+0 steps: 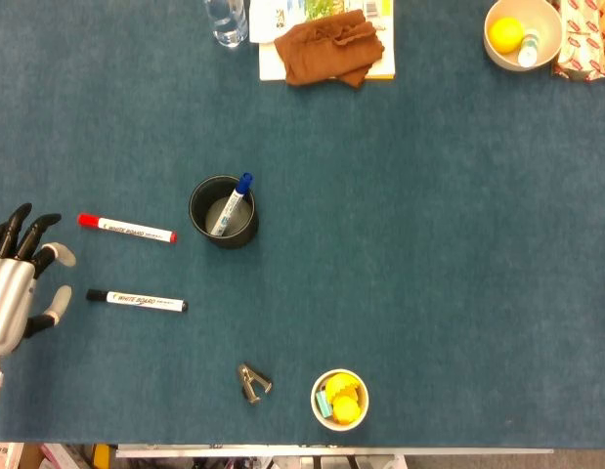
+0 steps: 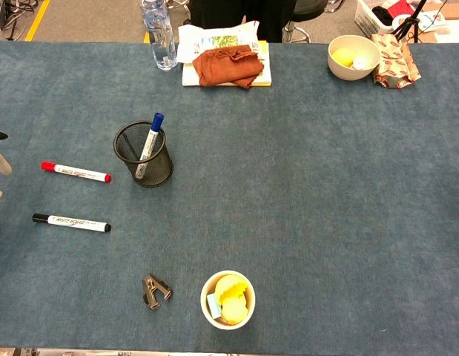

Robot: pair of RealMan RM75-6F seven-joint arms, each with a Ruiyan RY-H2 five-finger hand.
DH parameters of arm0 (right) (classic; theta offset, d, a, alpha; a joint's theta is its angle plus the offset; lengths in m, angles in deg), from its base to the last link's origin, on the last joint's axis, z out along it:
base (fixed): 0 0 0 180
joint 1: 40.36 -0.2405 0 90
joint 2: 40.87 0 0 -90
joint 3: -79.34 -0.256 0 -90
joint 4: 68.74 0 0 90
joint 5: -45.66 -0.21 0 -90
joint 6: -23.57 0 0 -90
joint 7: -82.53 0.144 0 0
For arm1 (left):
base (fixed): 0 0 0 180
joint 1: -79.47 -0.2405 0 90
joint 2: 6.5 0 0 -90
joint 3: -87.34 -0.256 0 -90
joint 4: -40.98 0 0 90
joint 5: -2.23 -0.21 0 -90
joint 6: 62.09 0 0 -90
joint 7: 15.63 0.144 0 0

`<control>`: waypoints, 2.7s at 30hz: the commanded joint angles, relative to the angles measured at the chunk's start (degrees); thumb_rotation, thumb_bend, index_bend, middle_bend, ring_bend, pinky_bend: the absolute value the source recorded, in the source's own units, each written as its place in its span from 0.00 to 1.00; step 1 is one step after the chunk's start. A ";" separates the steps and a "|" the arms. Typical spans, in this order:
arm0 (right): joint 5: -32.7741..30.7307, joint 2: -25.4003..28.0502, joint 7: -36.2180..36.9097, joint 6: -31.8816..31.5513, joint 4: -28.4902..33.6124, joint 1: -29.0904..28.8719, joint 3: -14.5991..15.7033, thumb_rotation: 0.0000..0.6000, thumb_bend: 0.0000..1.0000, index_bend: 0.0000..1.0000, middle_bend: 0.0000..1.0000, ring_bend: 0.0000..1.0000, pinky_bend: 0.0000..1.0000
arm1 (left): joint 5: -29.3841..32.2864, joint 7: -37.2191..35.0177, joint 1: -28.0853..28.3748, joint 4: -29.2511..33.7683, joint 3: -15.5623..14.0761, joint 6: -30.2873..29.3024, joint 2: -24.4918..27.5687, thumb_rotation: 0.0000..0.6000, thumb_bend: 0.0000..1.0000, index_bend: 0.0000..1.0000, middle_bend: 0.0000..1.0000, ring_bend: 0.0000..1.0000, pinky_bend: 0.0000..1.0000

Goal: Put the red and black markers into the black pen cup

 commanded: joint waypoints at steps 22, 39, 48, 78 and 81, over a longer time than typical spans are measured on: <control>-0.69 0.49 1.28 -0.56 -0.35 -0.16 -0.78 1.00 0.00 0.24 0.25 0.18 0.35 | -0.32 -0.32 0.04 -0.10 -0.67 0.93 -0.53 1.00 0.33 0.43 0.16 0.03 0.16; -0.33 1.28 1.01 -2.48 0.51 0.58 -1.09 1.00 0.00 0.24 0.26 0.18 0.35 | 4.63 11.55 5.08 10.86 -1.10 12.94 3.32 1.00 0.33 0.33 0.03 0.00 0.15; -0.55 1.26 1.33 -1.88 0.15 0.32 -1.15 1.00 0.00 0.24 0.26 0.18 0.35 | 8.28 17.89 8.31 14.30 -0.93 18.66 5.61 1.00 0.33 0.30 0.00 0.00 0.13; -0.85 1.47 0.43 -2.50 0.91 1.07 -0.99 1.00 0.00 0.24 0.26 0.18 0.35 | 23.56 29.32 14.01 19.83 -1.18 23.57 2.95 1.00 0.33 0.34 0.00 0.00 0.11; -0.93 1.45 0.41 -2.42 0.95 1.07 -1.01 1.00 0.00 0.24 0.26 0.18 0.35 | 23.25 28.77 14.00 19.54 -1.28 23.00 2.35 1.00 0.33 0.35 0.00 0.00 0.11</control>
